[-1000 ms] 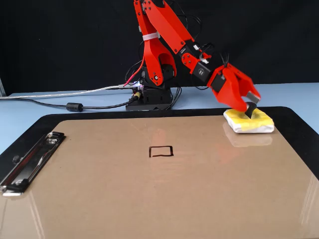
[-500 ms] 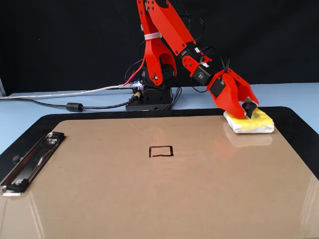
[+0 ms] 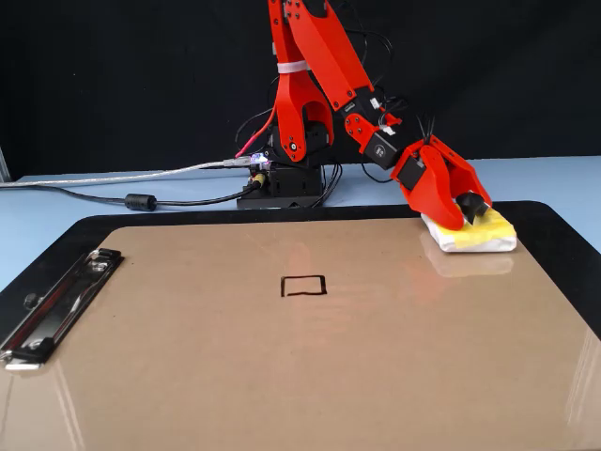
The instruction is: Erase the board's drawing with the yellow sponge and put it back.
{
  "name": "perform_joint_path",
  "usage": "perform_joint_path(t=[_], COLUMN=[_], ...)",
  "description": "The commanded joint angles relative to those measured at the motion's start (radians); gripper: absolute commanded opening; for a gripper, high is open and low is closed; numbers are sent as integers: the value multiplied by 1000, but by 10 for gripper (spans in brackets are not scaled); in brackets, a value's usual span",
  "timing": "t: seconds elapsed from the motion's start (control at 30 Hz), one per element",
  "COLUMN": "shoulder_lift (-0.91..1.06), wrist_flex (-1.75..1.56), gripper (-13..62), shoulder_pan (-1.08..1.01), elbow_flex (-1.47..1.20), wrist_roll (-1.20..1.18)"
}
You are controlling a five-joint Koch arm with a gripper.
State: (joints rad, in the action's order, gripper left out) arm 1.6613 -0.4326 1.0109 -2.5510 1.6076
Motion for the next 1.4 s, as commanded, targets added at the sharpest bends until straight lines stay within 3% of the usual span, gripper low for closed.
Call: perform_joint_path(t=[0.0, 0.1, 0.27, 0.33, 0.57, 0.7, 1.03, 1.37], shoulder_lift=[3, -14, -8, -2, 26, 158, 660, 551], wrist_flex=[-91, -120, -121, -121, -117, -20, 879, 680], gripper=[303, 246, -13, -71, -80, -81, -81, -81], shoulder_pan=[5, -3, -37, -60, -78, -123, -522, -839], elbow_flex=[17, 11, -18, -37, -51, -44, 118, 104], wrist_roll=[3, 3, 3, 3, 8, 11, 8, 3])
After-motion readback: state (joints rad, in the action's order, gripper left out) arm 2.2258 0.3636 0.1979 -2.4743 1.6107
